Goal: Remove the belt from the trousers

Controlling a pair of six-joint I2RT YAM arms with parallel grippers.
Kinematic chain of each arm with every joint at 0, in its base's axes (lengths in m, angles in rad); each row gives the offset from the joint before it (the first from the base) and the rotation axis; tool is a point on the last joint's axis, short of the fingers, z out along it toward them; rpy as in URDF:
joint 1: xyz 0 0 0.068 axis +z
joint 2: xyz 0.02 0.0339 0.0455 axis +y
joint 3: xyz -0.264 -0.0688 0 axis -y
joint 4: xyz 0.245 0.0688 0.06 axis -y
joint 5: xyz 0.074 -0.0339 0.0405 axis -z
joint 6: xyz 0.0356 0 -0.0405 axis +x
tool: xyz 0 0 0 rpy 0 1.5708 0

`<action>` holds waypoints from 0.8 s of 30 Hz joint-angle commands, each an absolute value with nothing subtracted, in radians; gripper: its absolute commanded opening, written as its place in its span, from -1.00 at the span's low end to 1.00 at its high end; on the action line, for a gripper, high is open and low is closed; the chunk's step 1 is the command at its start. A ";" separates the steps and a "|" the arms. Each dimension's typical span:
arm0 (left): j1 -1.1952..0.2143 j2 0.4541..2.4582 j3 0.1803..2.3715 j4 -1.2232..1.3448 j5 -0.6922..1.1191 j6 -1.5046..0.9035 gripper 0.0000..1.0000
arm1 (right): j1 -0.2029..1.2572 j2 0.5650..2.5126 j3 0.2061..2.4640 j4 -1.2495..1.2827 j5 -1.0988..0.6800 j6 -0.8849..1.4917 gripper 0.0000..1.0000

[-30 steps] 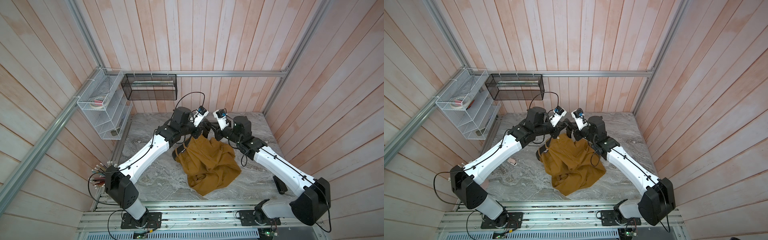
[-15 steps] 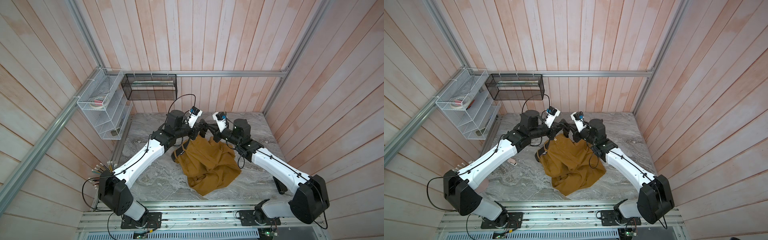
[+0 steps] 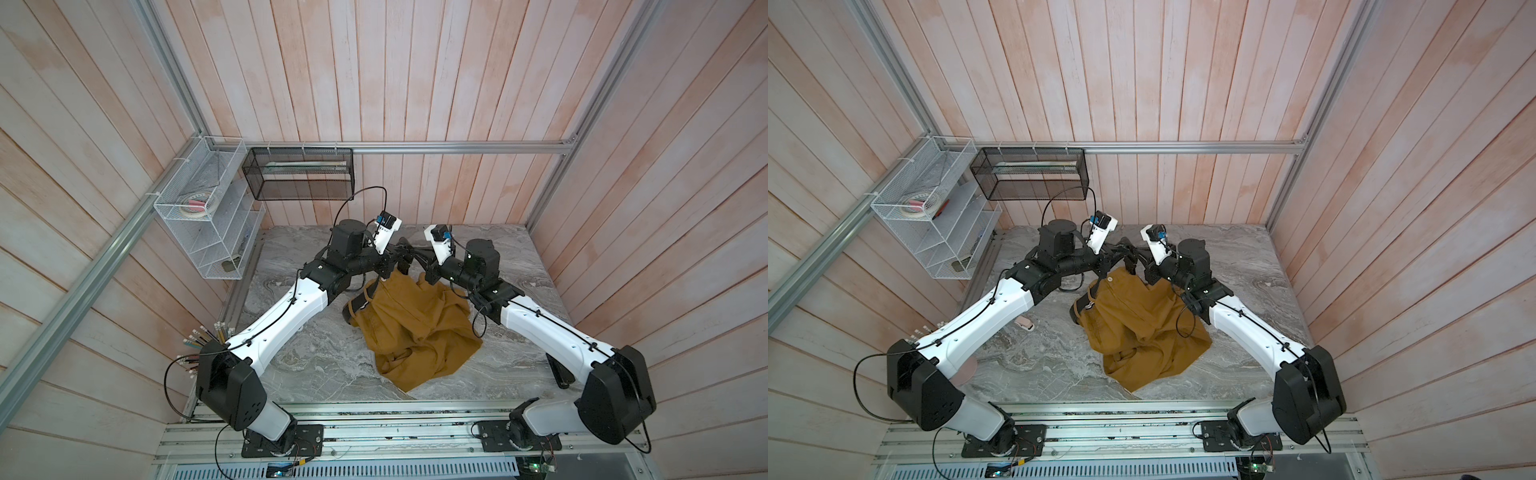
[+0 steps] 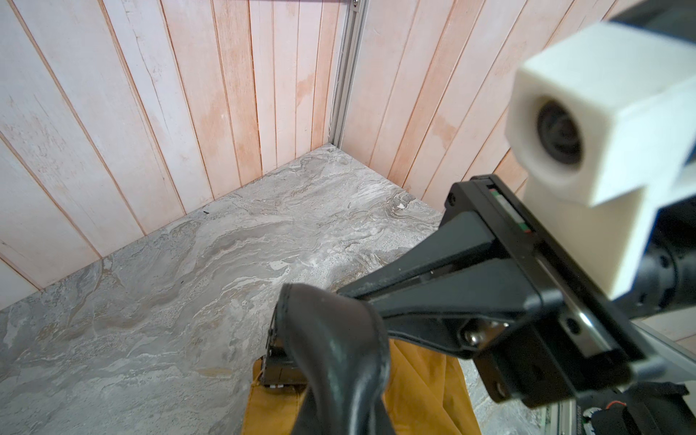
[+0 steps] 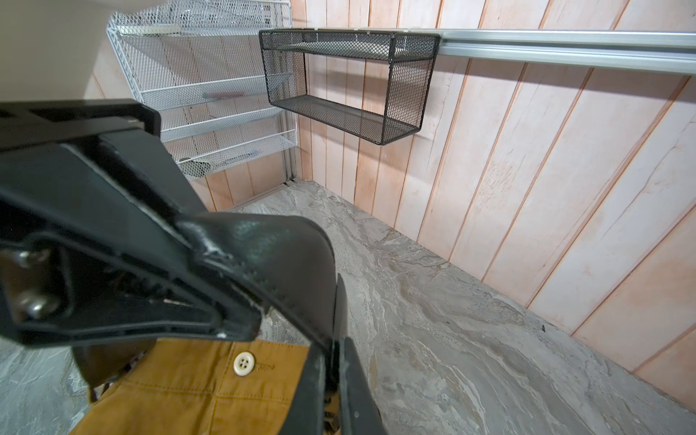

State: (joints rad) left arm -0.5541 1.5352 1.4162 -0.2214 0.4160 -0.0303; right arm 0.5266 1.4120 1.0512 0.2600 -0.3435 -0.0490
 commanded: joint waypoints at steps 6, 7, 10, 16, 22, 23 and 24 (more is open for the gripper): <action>-0.534 1.395 1.432 0.144 0.485 -0.070 -1.00 | 0.498 1.488 0.961 0.049 -0.281 -0.021 -0.74; -0.532 1.392 1.426 0.154 0.485 -0.084 -1.00 | 0.498 1.488 0.959 0.050 -0.281 -0.021 -0.74; -0.528 1.383 1.410 0.182 0.491 -0.110 -1.00 | 0.498 1.492 0.954 0.052 -0.282 -0.021 -0.71; -0.519 1.358 1.372 0.250 0.508 -0.130 -1.00 | 0.498 1.507 0.951 0.051 -0.283 -0.020 -0.75; -0.511 1.358 1.352 0.261 0.511 -0.139 -1.00 | 0.498 1.503 0.951 0.060 -0.284 -0.014 -0.84; -0.507 1.355 1.343 0.276 0.511 -0.145 -1.00 | 0.497 1.503 0.951 0.060 -0.283 -0.015 -0.86; -0.504 1.353 1.334 0.290 0.512 -0.152 -1.00 | 0.498 1.504 0.951 0.060 -0.281 -0.015 -0.85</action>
